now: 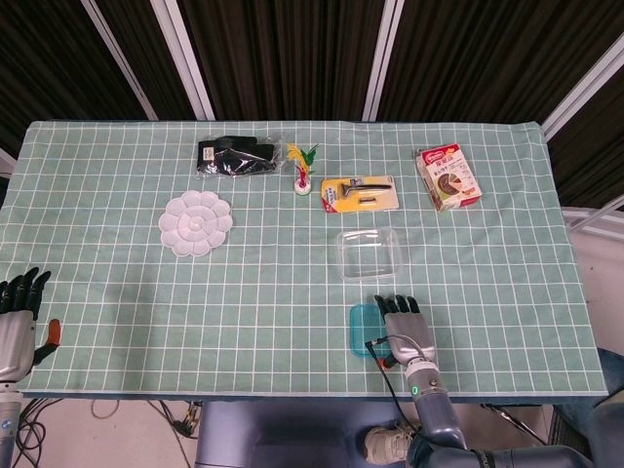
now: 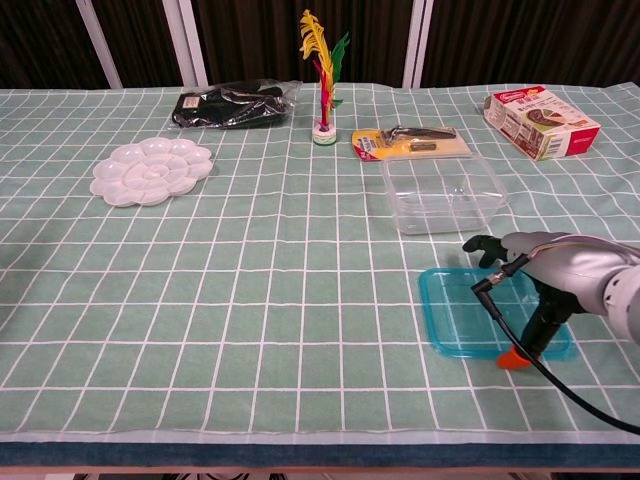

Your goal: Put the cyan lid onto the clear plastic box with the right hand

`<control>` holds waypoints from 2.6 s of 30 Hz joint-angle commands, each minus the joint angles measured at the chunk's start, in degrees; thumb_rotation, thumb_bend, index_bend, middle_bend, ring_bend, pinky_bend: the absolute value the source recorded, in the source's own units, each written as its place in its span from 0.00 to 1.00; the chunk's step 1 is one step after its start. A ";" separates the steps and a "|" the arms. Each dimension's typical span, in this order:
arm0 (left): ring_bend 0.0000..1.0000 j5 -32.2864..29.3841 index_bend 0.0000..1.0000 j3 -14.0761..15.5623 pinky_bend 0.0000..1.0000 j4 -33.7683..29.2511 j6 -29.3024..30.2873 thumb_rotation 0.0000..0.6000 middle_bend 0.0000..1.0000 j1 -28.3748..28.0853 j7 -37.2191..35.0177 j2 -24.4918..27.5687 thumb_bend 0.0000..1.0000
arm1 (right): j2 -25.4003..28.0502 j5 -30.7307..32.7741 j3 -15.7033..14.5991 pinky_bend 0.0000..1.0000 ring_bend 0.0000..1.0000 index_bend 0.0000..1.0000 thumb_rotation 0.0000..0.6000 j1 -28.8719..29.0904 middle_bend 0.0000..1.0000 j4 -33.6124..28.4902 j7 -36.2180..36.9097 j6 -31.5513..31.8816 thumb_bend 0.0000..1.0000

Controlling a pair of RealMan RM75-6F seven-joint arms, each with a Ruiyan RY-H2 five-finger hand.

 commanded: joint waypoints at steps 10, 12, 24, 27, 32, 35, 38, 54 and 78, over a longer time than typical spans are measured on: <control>0.00 -0.10 0.06 0.01 0.00 -0.05 -0.01 1.00 0.00 0.02 -0.10 0.06 0.53 | -0.48 1.71 -0.21 0.00 0.00 0.00 1.00 0.52 0.25 0.80 -0.52 -0.57 0.16; 0.00 -0.09 0.06 0.01 0.00 -0.06 0.01 1.00 0.00 0.02 -0.10 0.07 0.53 | -0.58 1.95 -0.25 0.00 0.00 0.00 1.00 0.59 0.26 0.95 -0.53 -0.72 0.16; 0.00 -0.17 0.06 0.02 0.00 -0.10 0.02 1.00 0.00 0.03 -0.12 0.10 0.53 | -1.02 1.94 -0.43 0.00 0.03 0.00 1.00 1.00 0.33 1.65 -0.25 -1.22 0.26; 0.00 -0.18 0.06 0.03 0.00 -0.09 0.01 1.00 0.00 0.04 -0.12 0.12 0.53 | -0.93 1.38 -0.45 0.00 0.05 0.00 1.00 0.95 0.36 1.78 0.27 -1.33 0.31; 0.00 -0.26 0.06 0.02 0.00 -0.14 0.01 1.00 0.00 0.05 -0.17 0.13 0.53 | -0.72 -0.43 -0.48 0.00 0.09 0.00 1.00 0.58 0.40 2.11 2.04 -1.72 0.36; 0.00 -0.32 0.06 0.03 0.00 -0.19 -0.03 1.00 0.00 0.05 -0.12 0.17 0.53 | -0.28 -1.52 -0.48 0.00 0.10 0.00 1.00 0.37 0.41 1.95 3.08 -2.04 0.37; 0.00 -0.36 0.06 0.02 0.00 -0.25 -0.03 1.00 0.00 0.05 -0.14 0.19 0.53 | 0.23 -2.46 -0.34 0.00 0.11 0.00 1.00 0.11 0.42 1.66 4.12 -2.17 0.38; 0.00 -0.54 0.06 0.07 0.00 -0.32 -0.16 1.00 0.00 -0.01 0.15 0.27 0.53 | 2.35 -5.72 -1.10 0.00 0.12 0.00 1.00 -0.56 0.43 -0.68 6.22 -2.81 0.38; 0.00 -0.64 0.06 0.15 0.00 -0.44 -0.06 1.00 0.00 0.02 0.49 0.19 0.53 | 15.65 -8.09 0.53 0.00 0.12 0.00 1.00 -0.73 0.43 -13.42 5.68 -0.88 0.38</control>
